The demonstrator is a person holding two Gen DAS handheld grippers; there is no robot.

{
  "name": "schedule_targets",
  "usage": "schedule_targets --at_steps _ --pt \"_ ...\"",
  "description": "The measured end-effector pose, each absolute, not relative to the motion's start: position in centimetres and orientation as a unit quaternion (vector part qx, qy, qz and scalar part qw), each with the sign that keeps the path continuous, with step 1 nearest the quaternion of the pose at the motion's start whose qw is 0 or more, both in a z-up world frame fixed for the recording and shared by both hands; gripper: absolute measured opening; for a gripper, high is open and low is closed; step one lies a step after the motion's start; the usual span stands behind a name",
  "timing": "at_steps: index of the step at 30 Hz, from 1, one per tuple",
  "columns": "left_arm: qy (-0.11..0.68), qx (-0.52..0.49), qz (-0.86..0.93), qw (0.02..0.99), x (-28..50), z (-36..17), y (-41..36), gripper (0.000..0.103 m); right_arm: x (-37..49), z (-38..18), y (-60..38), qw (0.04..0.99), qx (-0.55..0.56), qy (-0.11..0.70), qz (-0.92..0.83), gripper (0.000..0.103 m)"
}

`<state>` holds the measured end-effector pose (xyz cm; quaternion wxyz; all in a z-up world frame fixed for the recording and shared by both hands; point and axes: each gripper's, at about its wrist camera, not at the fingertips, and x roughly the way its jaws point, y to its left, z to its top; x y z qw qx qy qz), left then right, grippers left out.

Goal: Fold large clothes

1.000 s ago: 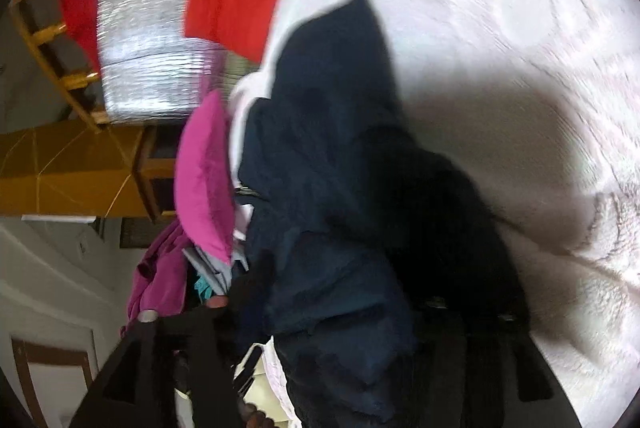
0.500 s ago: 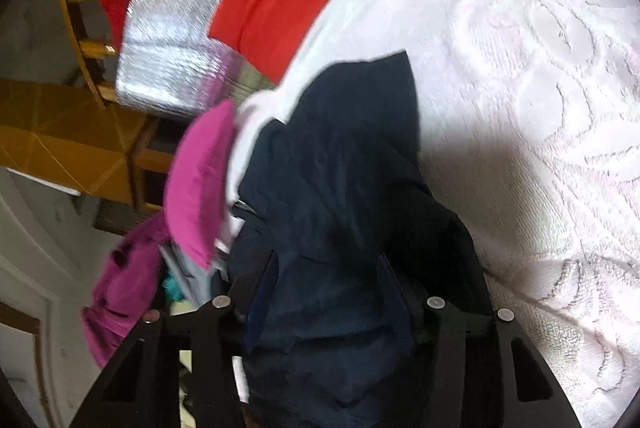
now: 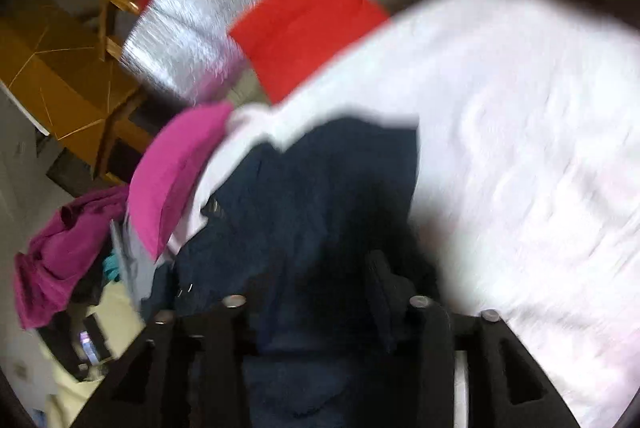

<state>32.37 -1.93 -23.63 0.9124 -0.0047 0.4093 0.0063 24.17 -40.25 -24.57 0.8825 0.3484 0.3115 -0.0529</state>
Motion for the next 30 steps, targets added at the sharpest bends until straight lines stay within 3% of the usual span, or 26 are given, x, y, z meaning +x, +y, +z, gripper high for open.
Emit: schedule_targets --at_steps 2,7,9,10,12,14,16,18,22,25,26,29,30 --pt "0.417 -0.005 0.001 0.909 32.8 -24.0 -2.1 0.064 24.1 -24.6 -41.1 0.888 0.332 0.307 -0.08 0.093" --pt "0.454 0.019 0.007 0.891 33.6 -26.1 -2.7 0.064 26.7 -26.9 -40.8 0.883 0.311 0.348 -0.051 0.087" --pt "0.458 0.031 0.008 0.888 33.8 -26.5 -3.0 0.064 28.2 -28.6 -40.3 0.873 0.303 0.38 -0.039 0.072" --pt "0.457 0.034 0.008 0.889 33.8 -26.6 -3.0 0.064 28.9 -29.5 -39.9 0.866 0.293 0.403 -0.042 0.057" --pt "0.456 0.034 0.007 0.889 33.8 -26.5 -3.0 0.064 29.1 -29.7 -39.3 0.873 0.269 0.404 -0.055 0.041" --pt "0.447 0.026 0.007 0.894 33.6 -26.2 -2.8 0.064 28.4 -28.3 -38.9 0.885 0.262 0.381 -0.058 0.029" --pt "0.434 0.02 0.008 0.901 33.4 -25.5 -2.8 0.064 27.3 -26.1 -38.2 0.908 0.232 0.343 -0.067 0.026" --pt "0.43 0.019 0.012 0.902 33.3 -25.4 -2.8 0.064 26.9 -25.5 -37.6 0.916 0.206 0.333 -0.084 0.026" --pt "0.47 0.03 0.009 0.882 34.1 -27.3 -2.9 0.065 28.0 -29.1 -39.1 0.877 0.251 0.398 -0.096 0.026" --pt "0.474 0.031 0.003 0.88 34.2 -27.4 -2.7 0.066 27.3 -27.2 -39.3 0.881 0.26 0.384 -0.093 0.029" --pt "0.476 0.025 0.0 0.879 34.2 -27.2 -2.5 0.066 26.7 -26.5 -39.5 0.884 0.26 0.375 -0.098 0.035" --pt "0.471 0.003 -0.006 0.882 34.0 -26.6 -1.7 0.066 25.2 -24.5 -39.5 0.898 0.257 0.339 -0.115 0.07" --pt "0.466 -0.001 -0.006 0.885 34.1 -26.2 -1.6 0.066 24.6 -23.7 -39.4 0.905 0.253 0.321 -0.116 0.073"
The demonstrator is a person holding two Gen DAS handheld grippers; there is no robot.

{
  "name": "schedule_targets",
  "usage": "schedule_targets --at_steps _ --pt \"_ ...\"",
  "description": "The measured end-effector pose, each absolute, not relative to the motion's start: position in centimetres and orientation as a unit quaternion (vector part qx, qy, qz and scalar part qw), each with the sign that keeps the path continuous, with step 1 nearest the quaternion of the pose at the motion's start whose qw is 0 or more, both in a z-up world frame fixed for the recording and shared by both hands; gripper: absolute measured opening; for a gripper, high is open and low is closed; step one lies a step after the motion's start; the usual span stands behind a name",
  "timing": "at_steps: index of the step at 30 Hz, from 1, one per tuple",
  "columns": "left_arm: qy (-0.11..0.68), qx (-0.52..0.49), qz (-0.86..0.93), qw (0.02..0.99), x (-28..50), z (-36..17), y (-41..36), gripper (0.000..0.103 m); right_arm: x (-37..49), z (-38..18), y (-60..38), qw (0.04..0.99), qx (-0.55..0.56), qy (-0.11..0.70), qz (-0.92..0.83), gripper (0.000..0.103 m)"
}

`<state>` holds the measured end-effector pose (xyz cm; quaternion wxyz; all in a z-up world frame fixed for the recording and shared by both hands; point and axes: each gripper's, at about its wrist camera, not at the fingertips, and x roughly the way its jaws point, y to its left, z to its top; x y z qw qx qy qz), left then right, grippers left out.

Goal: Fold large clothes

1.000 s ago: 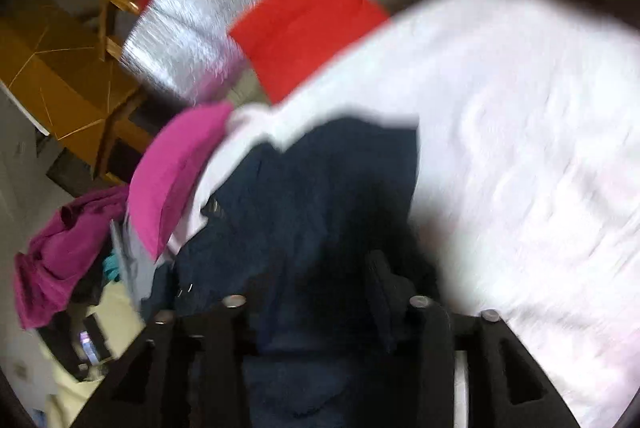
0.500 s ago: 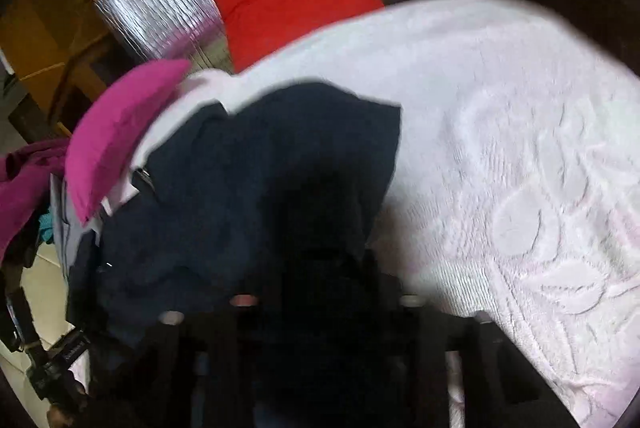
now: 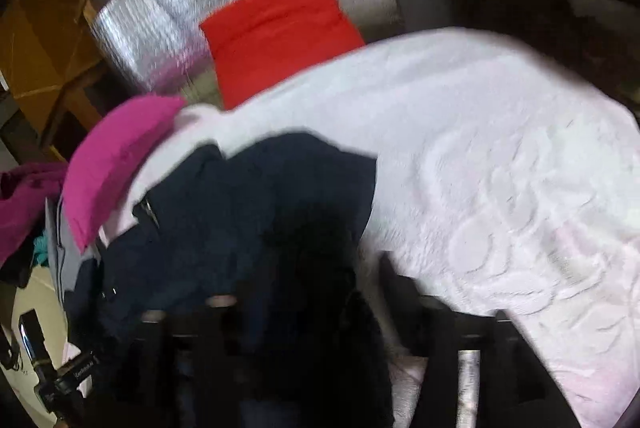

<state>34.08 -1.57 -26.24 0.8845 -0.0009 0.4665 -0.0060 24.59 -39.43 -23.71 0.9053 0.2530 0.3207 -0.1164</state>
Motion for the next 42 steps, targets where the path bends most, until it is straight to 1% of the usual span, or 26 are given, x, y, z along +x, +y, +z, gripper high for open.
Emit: schedule_targets --at_steps 4,6,7,8,9,10,13,16,18,22,28,33,35,36,37,40,42 --pt "0.431 -0.025 -0.005 0.902 33.3 -24.0 0.1 0.066 24.4 -22.1 -37.4 0.925 0.233 0.285 -0.094 0.073" --pt "0.416 -0.047 -0.003 0.908 33.0 -23.0 1.6 0.067 24.1 -21.9 -36.4 0.93 0.224 0.283 -0.067 0.072" --pt "0.408 -0.06 0.0 0.911 32.8 -22.6 2.6 0.068 24.3 -21.9 -35.6 0.932 0.215 0.287 -0.054 0.071" --pt "0.4 -0.077 0.005 0.913 32.6 -22.1 3.9 0.071 24.6 -22.0 -34.9 0.932 0.209 0.292 -0.044 0.068" --pt "0.395 -0.089 0.01 0.914 32.7 -21.9 4.9 0.078 24.9 -22.2 -34.1 0.932 0.202 0.3 -0.031 0.063" --pt "0.389 -0.108 0.021 0.914 32.7 -21.7 6.6 0.082 25.5 -22.6 -33.3 0.93 0.198 0.31 -0.02 0.062" --pt "0.383 -0.16 0.047 0.909 32.9 -21.8 10.9 0.083 26.6 -23.9 -31.9 0.921 0.193 0.339 -0.004 0.061" --pt "0.387 -0.209 0.077 0.895 33.2 -23.0 15.4 0.083 27.7 -26.3 -31.8 0.901 0.2 0.386 -0.008 0.061" --pt "0.393 -0.238 0.092 0.883 33.4 -24.1 17.8 0.083 28.6 -28.3 -32.2 0.883 0.216 0.417 -0.011 0.059" --pt "0.399 -0.308 0.085 0.86 34.3 -26.5 20.8 0.083 28.4 -27.8 -32.0 0.886 0.22 0.408 -0.008 0.058" --pt "0.385 -0.418 0.031 0.822 36.6 -29.6 21.7 0.083 28.7 -28.4 -31.8 0.882 0.228 0.412 -0.004 0.058" --pt "0.379 -0.474 0.007 0.795 38.1 -31.0 21.7 0.081 28.6 -28.2 -31.7 0.883 0.227 0.412 -0.004 0.058" --pt "0.372 -0.491 0.002 0.788 38.6 -31.3 21.6 0.071 28.5 -28.3 -31.8 0.882 0.227 0.412 -0.003 0.058" --pt "0.372 -0.495 -0.003 0.785 39.1 -31.4 21.5 0.056 28.3 -28.2 -32.0 0.882 0.227 0.412 -0.003 0.058" --pt "0.374 -0.496 -0.005 0.784 39.5 -31.4 21.3 0.043 28.3 -28.3 -32.0 0.882 0.227 0.412 -0.002 0.058" --pt "0.359 -0.473 0.005 0.805 39.4 -30.0 20.2 0.026 28.3 -28.1 -32.1 0.882 0.229 0.412 -0.002 0.058" --pt "0.35 -0.44 0.001 0.827 39.2 -28.2 18.7 0.02 28.3 -28.1 -32.1 0.882 0.233 0.41 -0.001 0.058"
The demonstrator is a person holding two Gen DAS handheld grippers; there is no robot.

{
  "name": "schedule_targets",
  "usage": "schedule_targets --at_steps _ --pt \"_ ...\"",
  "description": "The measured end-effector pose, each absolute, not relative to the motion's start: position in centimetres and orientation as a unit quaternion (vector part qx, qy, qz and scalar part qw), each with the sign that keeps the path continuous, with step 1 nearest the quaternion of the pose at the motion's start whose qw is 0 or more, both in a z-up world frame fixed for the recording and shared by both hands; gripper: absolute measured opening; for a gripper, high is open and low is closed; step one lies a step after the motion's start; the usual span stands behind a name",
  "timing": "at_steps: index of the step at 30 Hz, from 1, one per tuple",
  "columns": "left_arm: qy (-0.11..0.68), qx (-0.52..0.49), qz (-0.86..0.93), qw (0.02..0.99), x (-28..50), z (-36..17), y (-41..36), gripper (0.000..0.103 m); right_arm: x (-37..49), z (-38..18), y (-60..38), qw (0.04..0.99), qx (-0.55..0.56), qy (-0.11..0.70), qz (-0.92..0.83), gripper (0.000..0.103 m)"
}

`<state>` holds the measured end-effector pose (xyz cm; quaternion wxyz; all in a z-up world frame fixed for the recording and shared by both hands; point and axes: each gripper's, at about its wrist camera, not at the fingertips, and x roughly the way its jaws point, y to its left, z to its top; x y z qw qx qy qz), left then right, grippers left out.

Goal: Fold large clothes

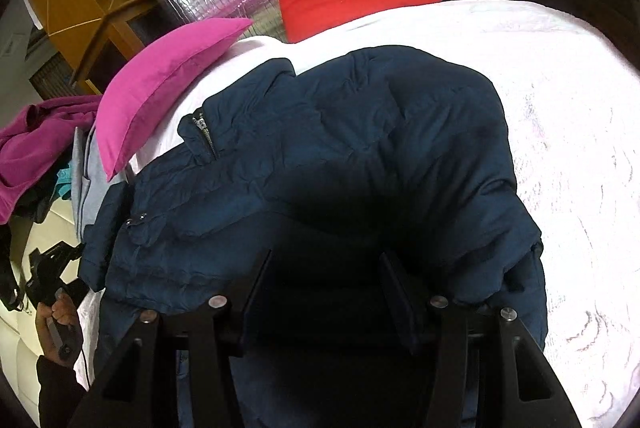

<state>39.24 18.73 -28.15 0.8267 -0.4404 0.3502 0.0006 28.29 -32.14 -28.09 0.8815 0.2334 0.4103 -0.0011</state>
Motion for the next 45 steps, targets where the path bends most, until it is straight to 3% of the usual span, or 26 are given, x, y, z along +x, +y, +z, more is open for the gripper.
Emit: schedule_targets --at_steps 9,16,20,21,24,28,36,45 --pt "0.33 -0.265 -0.124 0.898 36.2 -19.4 5.7 0.013 27.1 -26.7 -33.8 0.885 0.276 0.376 -0.001 0.058" --pt "0.414 -0.195 -0.15 0.877 35.1 -23.8 -3.7 0.012 27.0 -26.7 -35.0 0.877 0.304 0.372 -0.006 0.058" --pt "0.448 -0.193 -0.155 0.859 34.9 -25.8 -4.0 0.015 27.2 -27.0 -35.3 0.869 0.317 0.38 -0.007 0.059" --pt "0.453 -0.201 -0.162 0.853 34.9 -25.4 -3.5 0.021 27.2 -27.0 -35.3 0.868 0.319 0.381 -0.006 0.058" --pt "0.471 -0.24 -0.197 0.825 34.4 -23.8 -1.5 0.061 27.3 -26.8 -35.5 0.866 0.326 0.38 -0.001 0.062" --pt "0.463 -0.278 -0.201 0.817 33.2 -21.2 2.4 0.082 27.3 -26.8 -35.5 0.864 0.332 0.378 0.0 0.063" --pt "0.448 -0.424 -0.132 0.776 32.6 -22.4 14.0 0.086 27.1 -26.7 -35.0 0.869 0.322 0.377 0.0 0.064" --pt "0.414 -0.498 -0.108 0.754 34.3 -25.8 17.3 0.086 27.6 -27.1 -34.4 0.869 0.311 0.385 -0.001 0.064"
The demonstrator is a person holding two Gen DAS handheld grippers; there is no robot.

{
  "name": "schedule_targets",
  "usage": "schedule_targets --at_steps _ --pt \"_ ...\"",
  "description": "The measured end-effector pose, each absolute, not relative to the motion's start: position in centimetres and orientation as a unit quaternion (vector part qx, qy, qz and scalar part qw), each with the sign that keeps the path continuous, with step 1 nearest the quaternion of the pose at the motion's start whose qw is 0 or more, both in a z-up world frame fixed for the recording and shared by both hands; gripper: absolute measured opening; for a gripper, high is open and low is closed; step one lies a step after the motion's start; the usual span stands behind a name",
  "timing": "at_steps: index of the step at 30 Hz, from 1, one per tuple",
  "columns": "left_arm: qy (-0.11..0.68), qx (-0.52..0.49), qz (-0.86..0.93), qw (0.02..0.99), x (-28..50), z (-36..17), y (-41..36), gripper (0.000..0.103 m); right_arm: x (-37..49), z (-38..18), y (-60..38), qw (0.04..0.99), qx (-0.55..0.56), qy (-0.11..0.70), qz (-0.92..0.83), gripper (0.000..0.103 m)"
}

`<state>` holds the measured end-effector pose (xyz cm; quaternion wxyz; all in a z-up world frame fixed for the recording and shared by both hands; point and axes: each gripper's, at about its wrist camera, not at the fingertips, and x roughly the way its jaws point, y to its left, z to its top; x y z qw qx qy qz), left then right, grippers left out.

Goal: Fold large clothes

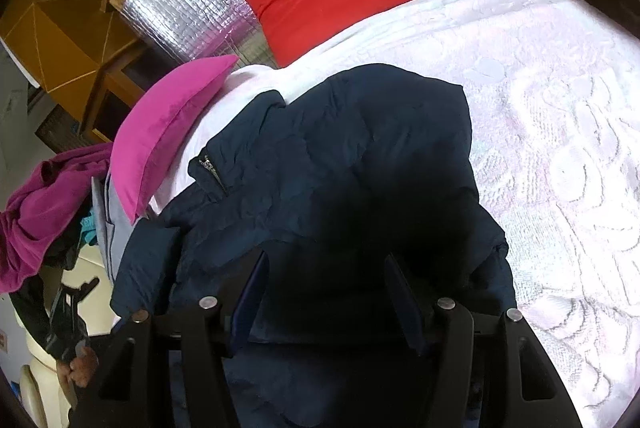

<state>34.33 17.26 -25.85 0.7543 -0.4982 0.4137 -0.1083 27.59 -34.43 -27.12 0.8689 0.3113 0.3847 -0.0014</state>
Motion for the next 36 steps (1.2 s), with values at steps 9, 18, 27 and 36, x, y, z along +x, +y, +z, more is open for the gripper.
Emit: schedule_targets --at_steps 9,18,27,36 --pt "0.381 -0.488 -0.085 0.78 36.5 -26.5 16.2 0.032 27.3 -27.0 -34.7 0.875 0.308 0.372 -0.009 0.064" --pt "0.309 -0.309 -0.194 0.878 33.8 -17.1 6.7 0.012 26.2 -26.4 -36.7 0.876 0.335 0.346 -0.03 0.064" --pt "0.348 -0.145 -0.32 0.869 29.6 -16.3 -8.7 0.012 25.4 -26.4 -38.4 0.867 0.368 0.334 -0.033 0.064" --pt "0.48 -0.078 -0.318 0.814 30.0 -20.6 -12.9 0.082 25.0 -26.7 -39.7 0.854 0.398 0.333 -0.015 0.065"
